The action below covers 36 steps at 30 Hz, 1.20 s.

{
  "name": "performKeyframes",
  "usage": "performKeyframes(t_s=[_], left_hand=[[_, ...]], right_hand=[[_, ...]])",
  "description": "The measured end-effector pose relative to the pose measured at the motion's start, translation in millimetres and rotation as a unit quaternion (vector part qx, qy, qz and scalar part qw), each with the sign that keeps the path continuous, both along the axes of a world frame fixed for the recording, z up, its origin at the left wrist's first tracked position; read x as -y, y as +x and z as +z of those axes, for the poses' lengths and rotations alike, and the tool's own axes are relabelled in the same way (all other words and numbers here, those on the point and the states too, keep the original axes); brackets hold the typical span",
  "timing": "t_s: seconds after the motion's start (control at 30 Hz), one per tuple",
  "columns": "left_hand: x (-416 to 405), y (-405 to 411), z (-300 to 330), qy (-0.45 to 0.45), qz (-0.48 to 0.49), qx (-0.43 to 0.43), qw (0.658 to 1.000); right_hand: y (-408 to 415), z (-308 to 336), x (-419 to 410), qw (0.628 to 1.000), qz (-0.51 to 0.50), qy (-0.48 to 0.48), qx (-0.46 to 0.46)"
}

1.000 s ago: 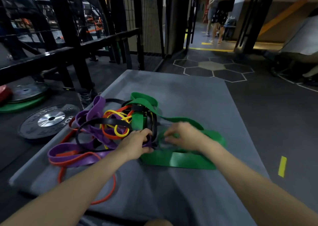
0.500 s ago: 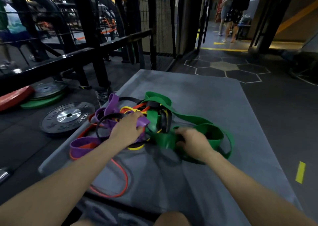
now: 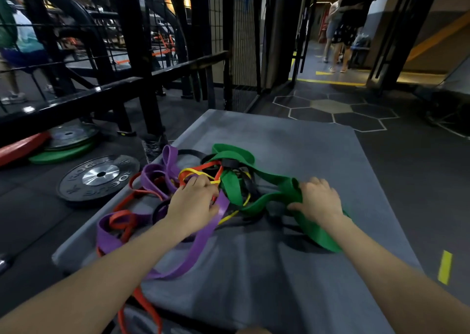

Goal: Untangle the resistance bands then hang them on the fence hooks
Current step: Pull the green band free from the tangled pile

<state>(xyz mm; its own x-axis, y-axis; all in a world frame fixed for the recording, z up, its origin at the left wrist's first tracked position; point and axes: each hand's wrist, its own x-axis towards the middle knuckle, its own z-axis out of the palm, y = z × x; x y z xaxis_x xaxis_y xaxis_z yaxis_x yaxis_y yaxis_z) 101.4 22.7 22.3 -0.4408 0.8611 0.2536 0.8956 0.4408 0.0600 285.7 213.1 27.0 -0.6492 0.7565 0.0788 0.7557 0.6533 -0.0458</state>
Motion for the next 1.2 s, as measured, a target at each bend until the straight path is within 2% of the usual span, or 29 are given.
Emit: performKeyframes(t_s=[0.07,0.13,0.23,0.33,0.43,0.5,0.57,0.67,0.8,0.9,0.97,1.03,1.1,1.2], left_hand=[[-10,1,-2,0.028,-0.022,0.028,0.999],[-22,1,-8,0.008,-0.042,0.032,0.999],[-38,1,-22,-0.084,-0.043,0.020,0.995],[-48,1,-32,-0.131,-0.040,-0.038,0.990],[-54,-1,-36,-0.124,-0.061,-0.102,0.985],[-54,-4,-33,-0.122,-0.067,-0.099,0.985],[-54,-15,-23,-0.074,-0.065,-0.053,0.994],[-59,-44,9,0.096,-0.057,0.057,0.992],[-61,-88,63,0.302,0.042,0.154,0.940],[-51,-116,86,0.338,0.115,0.157,0.921],[-45,-125,85,0.305,0.152,0.165,0.926],[-45,-124,66,0.208,0.147,0.168,0.952],[-49,-116,45,0.105,0.121,0.165,0.973],[-56,-96,32,0.021,0.123,0.122,0.985]], right_hand=[[-5,5,7,0.998,0.041,0.035,-0.024],[-14,5,17,0.989,0.132,0.050,-0.051],[-28,-9,36,0.970,0.234,0.060,0.022],[-39,-29,40,0.966,0.235,0.048,0.094],[-48,-32,31,0.975,0.211,0.054,0.051],[-51,-28,21,0.983,0.178,0.036,-0.006],[-49,-22,7,0.986,0.130,-0.021,-0.102],[-49,-3,-13,0.962,0.071,-0.107,-0.242],[-54,28,-38,0.948,0.033,-0.078,-0.307],[-45,35,-61,0.937,-0.053,-0.074,-0.338],[-37,31,-68,0.947,-0.110,-0.055,-0.297],[-36,24,-64,0.971,-0.113,-0.048,-0.203],[-43,19,-53,0.989,-0.088,-0.036,-0.112],[-61,19,-38,0.997,0.002,0.080,-0.007]])
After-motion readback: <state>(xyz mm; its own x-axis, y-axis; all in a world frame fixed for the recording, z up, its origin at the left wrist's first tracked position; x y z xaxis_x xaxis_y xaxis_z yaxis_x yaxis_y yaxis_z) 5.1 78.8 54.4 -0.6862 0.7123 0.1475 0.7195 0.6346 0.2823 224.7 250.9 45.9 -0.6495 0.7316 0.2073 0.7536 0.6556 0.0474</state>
